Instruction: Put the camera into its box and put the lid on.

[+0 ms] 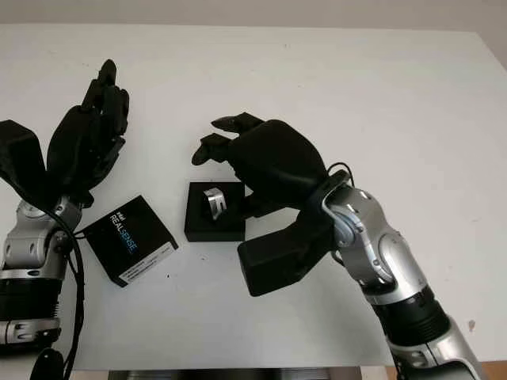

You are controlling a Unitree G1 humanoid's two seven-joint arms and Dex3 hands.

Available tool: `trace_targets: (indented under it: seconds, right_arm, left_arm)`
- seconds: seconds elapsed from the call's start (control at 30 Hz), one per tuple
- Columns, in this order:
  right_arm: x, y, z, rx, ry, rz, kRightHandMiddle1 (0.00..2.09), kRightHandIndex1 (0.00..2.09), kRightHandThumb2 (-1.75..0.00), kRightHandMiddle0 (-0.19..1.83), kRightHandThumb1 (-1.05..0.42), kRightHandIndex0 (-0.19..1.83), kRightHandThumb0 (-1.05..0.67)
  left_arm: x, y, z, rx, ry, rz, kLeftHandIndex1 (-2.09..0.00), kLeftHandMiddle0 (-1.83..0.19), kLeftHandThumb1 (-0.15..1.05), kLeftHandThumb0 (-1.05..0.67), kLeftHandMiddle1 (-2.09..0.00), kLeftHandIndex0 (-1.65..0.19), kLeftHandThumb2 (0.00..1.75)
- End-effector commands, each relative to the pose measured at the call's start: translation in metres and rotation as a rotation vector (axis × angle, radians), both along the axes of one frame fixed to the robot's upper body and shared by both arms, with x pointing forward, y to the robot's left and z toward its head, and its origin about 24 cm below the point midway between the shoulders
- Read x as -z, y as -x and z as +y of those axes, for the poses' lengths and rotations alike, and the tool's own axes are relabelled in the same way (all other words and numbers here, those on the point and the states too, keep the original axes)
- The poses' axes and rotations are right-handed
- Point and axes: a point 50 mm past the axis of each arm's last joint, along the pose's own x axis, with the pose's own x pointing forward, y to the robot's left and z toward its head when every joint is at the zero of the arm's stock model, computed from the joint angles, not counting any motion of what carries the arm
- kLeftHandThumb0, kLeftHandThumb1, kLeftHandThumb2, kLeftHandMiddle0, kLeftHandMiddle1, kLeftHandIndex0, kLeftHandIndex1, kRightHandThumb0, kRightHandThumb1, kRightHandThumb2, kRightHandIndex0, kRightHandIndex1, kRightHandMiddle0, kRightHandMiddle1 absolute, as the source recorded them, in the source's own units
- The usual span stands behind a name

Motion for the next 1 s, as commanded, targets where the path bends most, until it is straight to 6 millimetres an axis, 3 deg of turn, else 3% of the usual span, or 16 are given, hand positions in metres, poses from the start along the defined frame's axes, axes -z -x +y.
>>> trace_targets:
  seconds: [0.0, 0.33, 0.97]
  right_arm:
    - [0.006, 0.001, 0.001, -0.006, -0.009, 0.01, 0.91, 0.35, -0.05, 0.22, -0.95, 0.23, -0.81]
    - [0.018, -0.002, 0.0, -0.008, 0.016, -0.018, 1.11, 0.47, -0.06, 0.29, -0.92, 0.26, -0.77]
    - [0.02, 0.006, -0.005, -0.006, 0.157, -0.208, 1.42, 0.74, -0.05, 0.48, -0.93, 0.29, -0.66]
  left_arm:
    - [-0.001, 0.001, 0.0, -0.001, 0.002, -0.005, 0.0, 0.19, 1.05, -0.83, 0.0, 0.19, 0.59]
    - [-0.002, 0.002, 0.001, -0.005, -0.01, -0.005, 0.0, 0.19, 1.05, -0.84, 0.0, 0.19, 0.59]
    - [-0.002, 0.002, 0.002, 0.004, -0.009, -0.012, 0.0, 0.19, 1.05, -0.83, 0.0, 0.19, 0.59]
